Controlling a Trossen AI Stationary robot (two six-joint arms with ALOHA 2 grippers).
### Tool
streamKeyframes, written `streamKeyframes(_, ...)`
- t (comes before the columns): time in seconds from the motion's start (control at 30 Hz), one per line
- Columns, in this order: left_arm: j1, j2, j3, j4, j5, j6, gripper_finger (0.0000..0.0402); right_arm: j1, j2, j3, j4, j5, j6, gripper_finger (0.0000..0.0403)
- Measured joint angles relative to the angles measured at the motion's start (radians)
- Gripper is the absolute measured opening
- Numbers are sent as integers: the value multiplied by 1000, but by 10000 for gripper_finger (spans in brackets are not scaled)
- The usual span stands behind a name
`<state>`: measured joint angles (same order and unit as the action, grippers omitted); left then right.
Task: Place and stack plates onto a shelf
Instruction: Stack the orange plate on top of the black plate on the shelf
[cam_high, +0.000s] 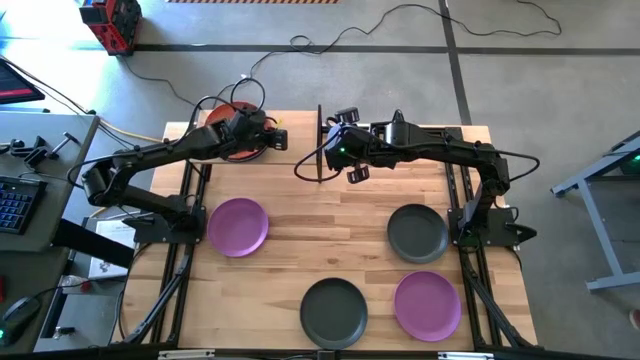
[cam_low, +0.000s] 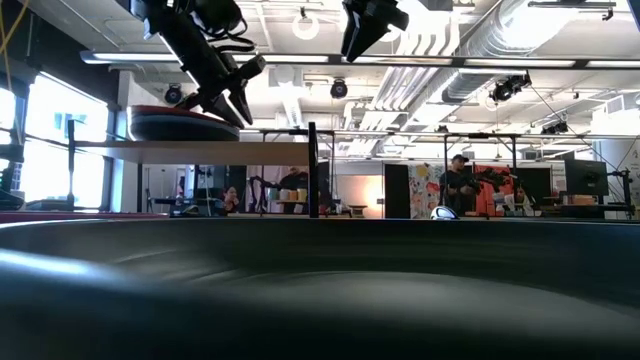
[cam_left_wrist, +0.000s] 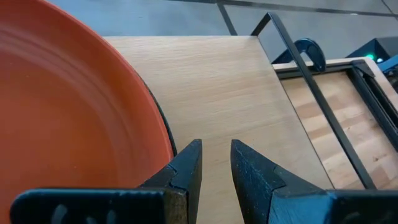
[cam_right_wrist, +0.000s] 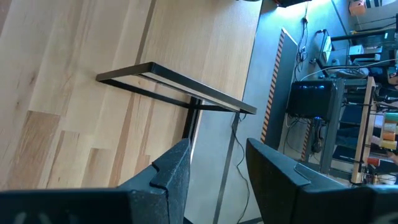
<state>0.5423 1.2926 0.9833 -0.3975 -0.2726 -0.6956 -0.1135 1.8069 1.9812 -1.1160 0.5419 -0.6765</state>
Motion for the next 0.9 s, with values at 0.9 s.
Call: streamKeyframes(0.9,47,-88,0,-137,-37,17,76,0,0,0,0,0,26,142)
